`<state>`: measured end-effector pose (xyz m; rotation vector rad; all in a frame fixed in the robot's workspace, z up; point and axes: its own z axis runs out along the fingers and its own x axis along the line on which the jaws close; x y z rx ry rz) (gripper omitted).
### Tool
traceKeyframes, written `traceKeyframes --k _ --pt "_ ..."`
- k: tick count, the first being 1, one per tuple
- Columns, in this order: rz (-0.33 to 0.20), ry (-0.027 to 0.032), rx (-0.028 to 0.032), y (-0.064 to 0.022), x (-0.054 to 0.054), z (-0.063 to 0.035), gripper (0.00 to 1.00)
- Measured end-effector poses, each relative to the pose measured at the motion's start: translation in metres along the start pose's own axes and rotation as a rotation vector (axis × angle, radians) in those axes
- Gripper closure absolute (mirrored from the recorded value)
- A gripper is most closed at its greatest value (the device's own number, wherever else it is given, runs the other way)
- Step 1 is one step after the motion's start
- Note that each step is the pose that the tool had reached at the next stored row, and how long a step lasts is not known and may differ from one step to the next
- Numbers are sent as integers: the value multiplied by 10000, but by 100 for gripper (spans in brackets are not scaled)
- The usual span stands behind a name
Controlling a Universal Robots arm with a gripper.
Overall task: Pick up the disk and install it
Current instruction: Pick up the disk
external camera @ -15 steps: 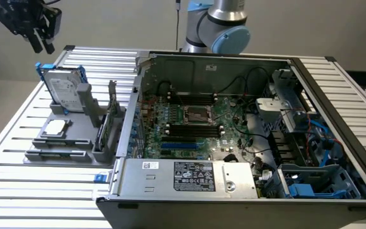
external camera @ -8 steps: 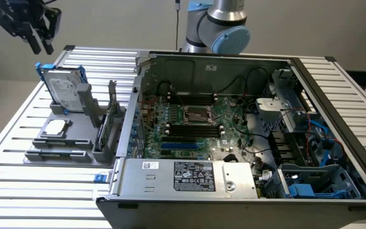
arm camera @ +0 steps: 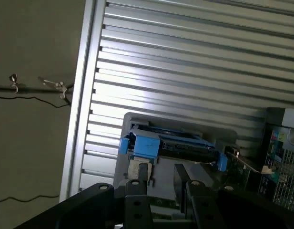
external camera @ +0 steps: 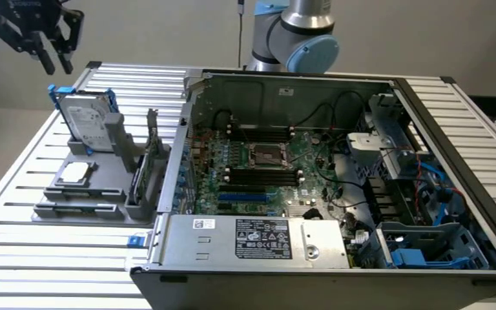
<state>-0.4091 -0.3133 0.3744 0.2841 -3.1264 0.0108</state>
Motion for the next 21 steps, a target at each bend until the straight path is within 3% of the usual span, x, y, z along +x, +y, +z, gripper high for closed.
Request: traceKeyframes --k 21 --pt "-3776 -31 -34 0 0 7 64"
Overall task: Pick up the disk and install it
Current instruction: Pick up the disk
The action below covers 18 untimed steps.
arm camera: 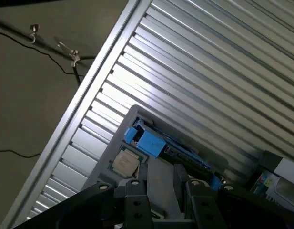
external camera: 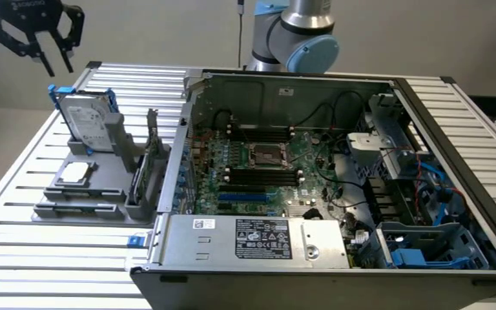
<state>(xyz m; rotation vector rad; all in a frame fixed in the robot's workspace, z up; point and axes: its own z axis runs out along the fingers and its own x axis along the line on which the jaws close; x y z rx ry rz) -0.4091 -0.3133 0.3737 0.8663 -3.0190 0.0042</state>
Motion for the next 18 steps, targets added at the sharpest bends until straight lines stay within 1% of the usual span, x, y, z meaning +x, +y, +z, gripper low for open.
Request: traceKeyframes --k 18 --pt "-3282 -8 5 0 0 0 64"
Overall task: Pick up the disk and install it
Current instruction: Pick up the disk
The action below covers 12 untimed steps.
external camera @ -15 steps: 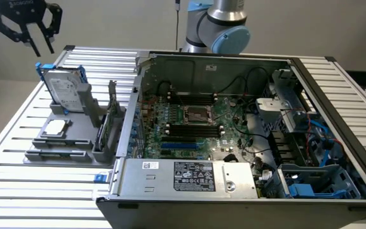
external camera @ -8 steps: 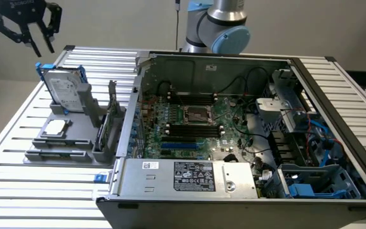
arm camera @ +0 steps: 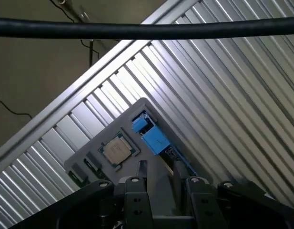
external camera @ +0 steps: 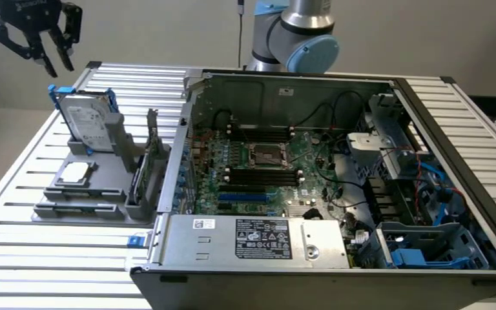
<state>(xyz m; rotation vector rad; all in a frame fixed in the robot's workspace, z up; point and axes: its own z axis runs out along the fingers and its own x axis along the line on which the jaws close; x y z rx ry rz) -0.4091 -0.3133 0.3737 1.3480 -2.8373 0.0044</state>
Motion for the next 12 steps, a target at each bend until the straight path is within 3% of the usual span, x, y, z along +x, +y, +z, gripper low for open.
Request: traceKeyframes --k 12 --pt "-2179 -14 0 1 0 19 64"
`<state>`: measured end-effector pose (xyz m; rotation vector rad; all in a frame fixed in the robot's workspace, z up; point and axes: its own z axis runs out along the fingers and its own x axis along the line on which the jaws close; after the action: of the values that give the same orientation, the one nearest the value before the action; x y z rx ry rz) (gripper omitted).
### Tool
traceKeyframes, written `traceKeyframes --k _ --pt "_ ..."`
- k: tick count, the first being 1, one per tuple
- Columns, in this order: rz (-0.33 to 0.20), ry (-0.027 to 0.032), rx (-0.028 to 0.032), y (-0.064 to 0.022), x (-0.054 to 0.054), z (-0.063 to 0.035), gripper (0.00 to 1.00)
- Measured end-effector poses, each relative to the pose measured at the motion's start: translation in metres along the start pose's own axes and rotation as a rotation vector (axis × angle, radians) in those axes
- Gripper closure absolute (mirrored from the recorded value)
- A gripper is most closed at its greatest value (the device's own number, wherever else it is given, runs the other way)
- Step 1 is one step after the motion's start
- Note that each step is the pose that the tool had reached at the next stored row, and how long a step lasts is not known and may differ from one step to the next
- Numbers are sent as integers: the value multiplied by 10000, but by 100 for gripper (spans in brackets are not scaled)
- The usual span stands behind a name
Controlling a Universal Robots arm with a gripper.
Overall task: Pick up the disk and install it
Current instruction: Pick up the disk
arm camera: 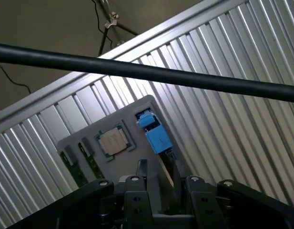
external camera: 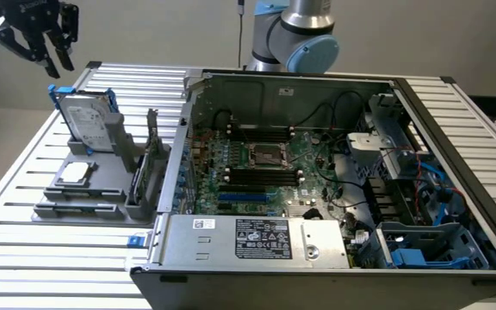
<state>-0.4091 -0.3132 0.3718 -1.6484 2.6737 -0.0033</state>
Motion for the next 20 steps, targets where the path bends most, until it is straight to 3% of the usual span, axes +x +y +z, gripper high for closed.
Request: traceKeyframes --k 11,20 --pt "-1995 -44 -20 0 0 82 64" --pt "-3526 -134 -57 0 0 138 64"
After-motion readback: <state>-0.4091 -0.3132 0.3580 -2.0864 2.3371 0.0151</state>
